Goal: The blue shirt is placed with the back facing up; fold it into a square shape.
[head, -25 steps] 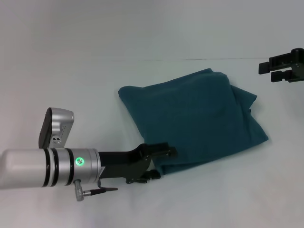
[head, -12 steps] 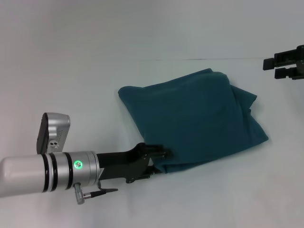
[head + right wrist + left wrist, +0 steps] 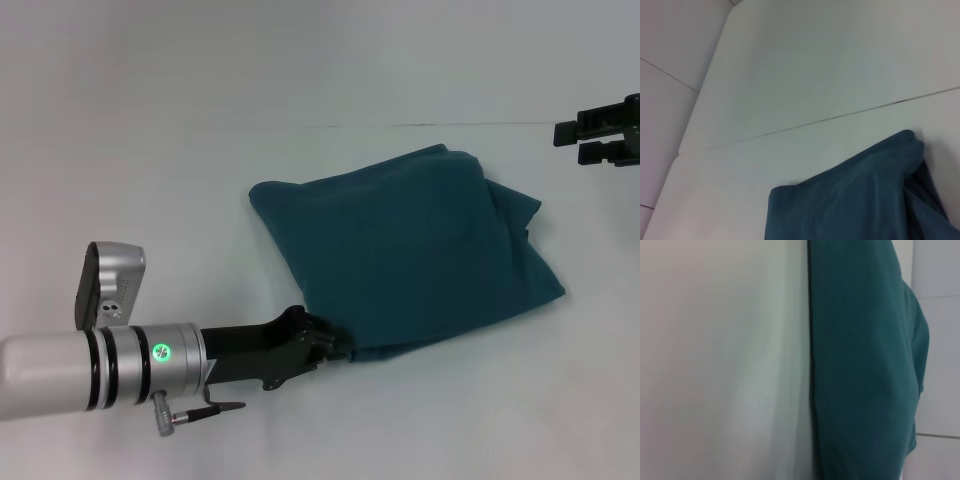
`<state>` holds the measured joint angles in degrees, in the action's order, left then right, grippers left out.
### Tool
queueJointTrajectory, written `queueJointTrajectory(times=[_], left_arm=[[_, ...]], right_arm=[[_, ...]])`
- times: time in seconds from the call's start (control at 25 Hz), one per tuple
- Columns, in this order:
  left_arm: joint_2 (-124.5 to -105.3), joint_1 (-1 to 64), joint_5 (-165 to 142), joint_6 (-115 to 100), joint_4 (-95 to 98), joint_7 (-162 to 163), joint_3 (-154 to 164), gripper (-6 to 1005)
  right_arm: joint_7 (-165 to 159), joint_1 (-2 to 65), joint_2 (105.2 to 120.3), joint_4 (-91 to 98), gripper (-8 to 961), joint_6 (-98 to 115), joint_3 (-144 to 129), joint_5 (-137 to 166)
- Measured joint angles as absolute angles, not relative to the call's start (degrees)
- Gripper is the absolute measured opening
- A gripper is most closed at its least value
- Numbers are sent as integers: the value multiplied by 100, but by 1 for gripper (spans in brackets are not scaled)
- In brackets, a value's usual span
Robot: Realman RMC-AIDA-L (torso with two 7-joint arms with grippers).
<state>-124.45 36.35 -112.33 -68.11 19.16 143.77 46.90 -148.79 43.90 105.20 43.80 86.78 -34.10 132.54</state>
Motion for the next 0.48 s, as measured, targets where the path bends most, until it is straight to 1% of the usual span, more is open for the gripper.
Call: queueJointTrajectory(times=[0.28, 0.44, 0.48], left_arm=[[-12429, 3543, -11252, -6846, 1920, 14194, 4679, 158], [-12375, 3372, -11334, -7009, 2120, 14089, 4704, 28], [-12346, 3306, -11387, -7092, 2248, 14088, 4692, 28]], right_arm=[[-14879, 4409, 10520, 4377, 619, 8675, -3410, 13248], [-14879, 4409, 10521, 4354, 622, 8674, -3410, 13245], [-14879, 4407, 10520, 4337, 623, 8673, -3411, 13244]])
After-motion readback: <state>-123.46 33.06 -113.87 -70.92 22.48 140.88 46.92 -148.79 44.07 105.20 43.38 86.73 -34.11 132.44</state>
